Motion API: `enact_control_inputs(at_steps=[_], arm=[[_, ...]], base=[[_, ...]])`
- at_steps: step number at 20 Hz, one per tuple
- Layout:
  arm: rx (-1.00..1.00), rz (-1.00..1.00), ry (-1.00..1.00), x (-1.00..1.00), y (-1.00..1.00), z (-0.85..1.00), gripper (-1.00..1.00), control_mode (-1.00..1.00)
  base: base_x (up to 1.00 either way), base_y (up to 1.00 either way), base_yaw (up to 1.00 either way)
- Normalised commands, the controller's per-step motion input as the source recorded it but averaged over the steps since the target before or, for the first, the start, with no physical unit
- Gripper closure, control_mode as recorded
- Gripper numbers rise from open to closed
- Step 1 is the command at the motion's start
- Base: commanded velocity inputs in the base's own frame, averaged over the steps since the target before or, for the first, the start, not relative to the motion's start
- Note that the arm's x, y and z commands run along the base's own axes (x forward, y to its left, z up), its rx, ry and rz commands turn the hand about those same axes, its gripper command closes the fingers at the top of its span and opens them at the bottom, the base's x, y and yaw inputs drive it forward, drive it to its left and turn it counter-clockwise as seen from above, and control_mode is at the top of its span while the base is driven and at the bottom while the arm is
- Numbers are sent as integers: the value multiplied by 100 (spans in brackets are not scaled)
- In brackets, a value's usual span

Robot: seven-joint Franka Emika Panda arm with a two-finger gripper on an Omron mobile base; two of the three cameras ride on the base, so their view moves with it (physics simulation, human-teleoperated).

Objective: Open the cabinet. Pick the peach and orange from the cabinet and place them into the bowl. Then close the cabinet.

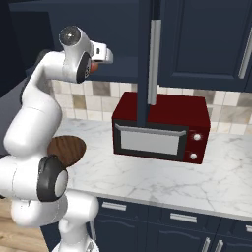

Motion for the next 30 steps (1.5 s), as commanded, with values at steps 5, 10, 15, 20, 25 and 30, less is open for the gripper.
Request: enact_control_inputs(at_steps=[5, 10, 15, 20, 25, 30], arm=[[0, 0, 0, -93, 4, 0, 100, -100], [0, 3, 0, -80, 22, 0, 100, -100], [0, 6, 1, -86, 26, -2, 100, -100], [0, 6, 6, -80, 19, -14, 100, -100], [0, 4, 9, -54, 19, -36, 100, -100], [0, 2, 10, -27, 31, -46, 100, -100]], base=[[0, 0, 0], [0, 0, 0], [0, 0, 0], [0, 0, 0], [0, 0, 0], [0, 0, 0]])
